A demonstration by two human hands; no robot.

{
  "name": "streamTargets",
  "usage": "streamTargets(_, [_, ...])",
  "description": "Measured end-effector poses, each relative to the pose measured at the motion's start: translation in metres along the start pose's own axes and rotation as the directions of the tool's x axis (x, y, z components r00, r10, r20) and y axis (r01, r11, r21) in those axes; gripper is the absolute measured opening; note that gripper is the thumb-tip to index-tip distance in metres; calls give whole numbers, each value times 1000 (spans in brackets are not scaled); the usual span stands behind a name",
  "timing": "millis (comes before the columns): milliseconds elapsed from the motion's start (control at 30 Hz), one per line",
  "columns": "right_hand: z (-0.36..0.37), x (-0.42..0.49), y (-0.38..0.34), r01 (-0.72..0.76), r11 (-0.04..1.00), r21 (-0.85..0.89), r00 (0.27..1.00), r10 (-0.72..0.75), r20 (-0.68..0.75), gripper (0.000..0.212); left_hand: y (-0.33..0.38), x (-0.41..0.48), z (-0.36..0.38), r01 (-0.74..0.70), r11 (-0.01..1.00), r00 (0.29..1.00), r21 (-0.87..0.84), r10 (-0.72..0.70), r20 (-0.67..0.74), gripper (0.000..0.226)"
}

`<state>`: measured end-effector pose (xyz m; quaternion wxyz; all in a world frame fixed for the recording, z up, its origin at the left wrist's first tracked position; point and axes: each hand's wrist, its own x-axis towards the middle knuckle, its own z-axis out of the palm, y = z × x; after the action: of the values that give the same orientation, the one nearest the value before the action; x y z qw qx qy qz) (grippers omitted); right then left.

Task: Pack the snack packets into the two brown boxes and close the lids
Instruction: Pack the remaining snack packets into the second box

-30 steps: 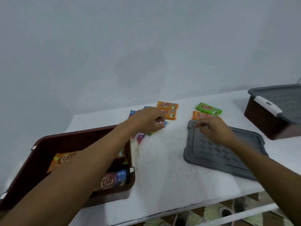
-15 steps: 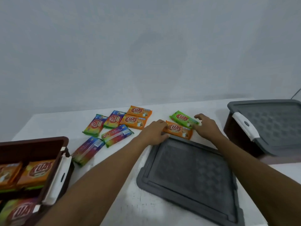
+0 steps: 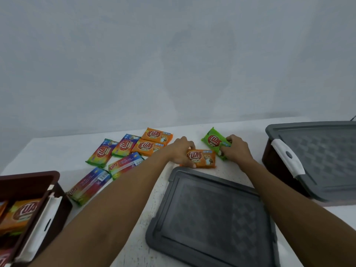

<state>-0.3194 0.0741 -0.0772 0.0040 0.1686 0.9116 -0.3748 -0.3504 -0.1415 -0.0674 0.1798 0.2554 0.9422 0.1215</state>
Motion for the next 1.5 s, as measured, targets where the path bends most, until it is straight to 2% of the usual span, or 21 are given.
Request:
streamTargets(100, [0, -3, 3, -6, 998, 70, 1000, 8, -30, 30, -6, -6, -5, -7, 992, 998, -124, -1, -68, 45])
streamTargets(167, [-2, -7, -2, -28, 976, 215, 998, 38, -41, 28, -11, -14, -14, -19, 991, 994, -131, 4, -111, 33])
streamTargets(267, [-9, -21, -19, -72, 877, 475, 997, 54, 51, 33, -20, -30, -30, -12, 990, 994, -139, -3, -107, 26])
streamTargets(367, [-11, -41, -39, -115, 838, 533, 986, 30, 165, 37, -27, -52, -47, 23, 971, 977, -240, -72, -199, 7])
streamTargets(433, [-10, -56, -53, -140, 831, 538, 976, 26, 214, 35, -34, -67, -57, 58, 936, 963, -349, -144, -228, 16])
streamTargets(500, [-6, -74, -67, -163, 827, 537, 963, 16, 268, 30, -43, -87, -66, 102, 876, 966, -471, -200, -164, 37])
streamTargets(567, [0, -94, -82, -150, 845, 514, 954, -12, 298, 40, -51, -112, -74, 94, 858, 976, -505, -180, -124, 60])
streamTargets(667, [14, -126, -106, -80, 871, 484, 962, -59, 265, 49, -69, -153, -91, 11, 864, 984, -504, -99, -148, 63])
streamTargets(767, [29, -159, -137, 32, 913, 406, 967, -130, 218, 45, -96, -203, -108, -67, 876, 984, -478, -22, -179, 57])
streamTargets(867, [53, -195, -175, 188, 922, 338, 946, -263, 191, 48, -134, -263, -117, -131, 909, 968, -395, 30, -250, 54])
streamTargets(1000, [95, -242, -230, 437, 890, 128, 870, -454, 192, 46, -197, -347, -116, -79, 982, 944, -171, 18, -328, 58])
streamTargets(1100, [121, -264, -264, 617, 782, -91, 775, -582, 248, 63, -239, -390, -104, -51, 986, 926, -160, -13, -377, 57])
streamTargets(1200, [149, -282, -291, 705, 680, -199, 694, -606, 389, 65, -269, -427, -89, -57, 983, 916, -176, -18, -400, 64])
streamTargets(1267, [166, -291, -304, 751, 608, -258, 648, -603, 465, 63, -282, -441, -80, -77, 989, 917, -125, 21, -399, 62])
streamTargets(1367, [194, -302, -313, 802, 406, -438, 595, -601, 533, 55, -295, -448, -63, -39, 992, 931, 119, 80, -355, 59])
streamTargets(1433, [213, -306, -310, 793, 281, -541, 584, -604, 542, 48, -300, -448, -52, 11, 938, 961, 345, 86, -263, 56])
streamTargets(1500, [229, -309, -303, 768, 211, -604, 584, -617, 527, 46, -304, -447, -42, 41, 879, 973, 474, 73, -220, 48])
